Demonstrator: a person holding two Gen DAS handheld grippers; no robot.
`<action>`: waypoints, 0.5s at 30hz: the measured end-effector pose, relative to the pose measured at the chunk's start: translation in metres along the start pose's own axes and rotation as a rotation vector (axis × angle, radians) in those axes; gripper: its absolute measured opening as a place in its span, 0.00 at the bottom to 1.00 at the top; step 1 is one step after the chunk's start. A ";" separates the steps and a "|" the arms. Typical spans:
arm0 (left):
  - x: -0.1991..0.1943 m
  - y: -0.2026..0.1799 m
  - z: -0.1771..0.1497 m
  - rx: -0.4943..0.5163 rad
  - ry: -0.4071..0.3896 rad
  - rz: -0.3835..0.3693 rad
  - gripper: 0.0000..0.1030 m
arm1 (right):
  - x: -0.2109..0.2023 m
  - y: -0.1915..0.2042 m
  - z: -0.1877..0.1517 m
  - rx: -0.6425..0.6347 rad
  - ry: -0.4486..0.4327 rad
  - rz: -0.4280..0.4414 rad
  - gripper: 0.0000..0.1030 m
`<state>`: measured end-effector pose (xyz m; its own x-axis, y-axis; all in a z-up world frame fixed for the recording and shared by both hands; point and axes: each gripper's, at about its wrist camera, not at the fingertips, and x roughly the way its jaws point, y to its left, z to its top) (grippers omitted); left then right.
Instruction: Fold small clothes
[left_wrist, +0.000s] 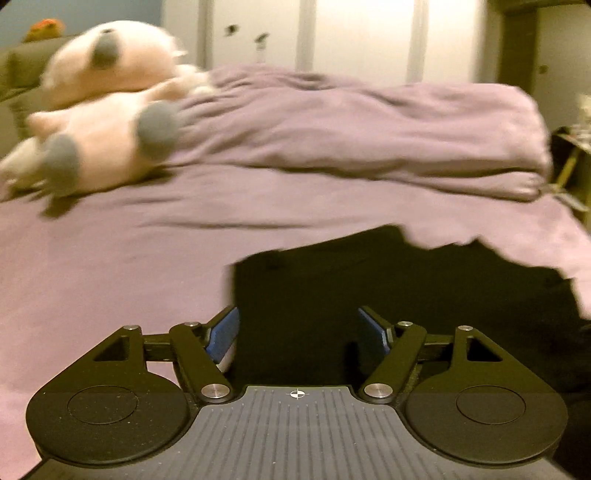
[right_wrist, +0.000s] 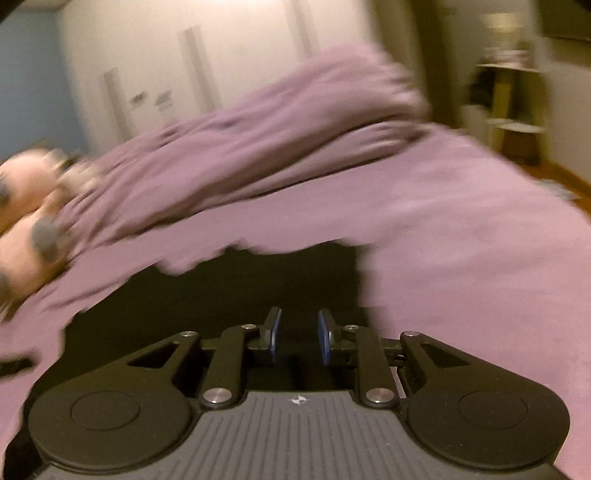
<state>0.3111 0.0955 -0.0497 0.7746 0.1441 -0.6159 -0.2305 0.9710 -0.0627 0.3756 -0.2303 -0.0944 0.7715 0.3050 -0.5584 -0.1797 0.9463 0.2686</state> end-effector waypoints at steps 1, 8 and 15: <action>0.007 -0.008 0.001 0.007 -0.006 -0.026 0.77 | 0.009 0.012 -0.001 -0.031 0.021 0.028 0.19; 0.064 -0.011 -0.031 0.097 -0.021 -0.002 0.96 | 0.062 0.039 -0.025 -0.304 0.062 -0.047 0.20; 0.065 0.024 -0.028 -0.091 0.020 -0.065 0.98 | 0.057 -0.037 -0.011 -0.108 0.005 -0.060 0.07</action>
<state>0.3390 0.1226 -0.1134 0.7781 0.0767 -0.6234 -0.2334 0.9568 -0.1736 0.4197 -0.2466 -0.1452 0.7799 0.2475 -0.5749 -0.1980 0.9689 0.1485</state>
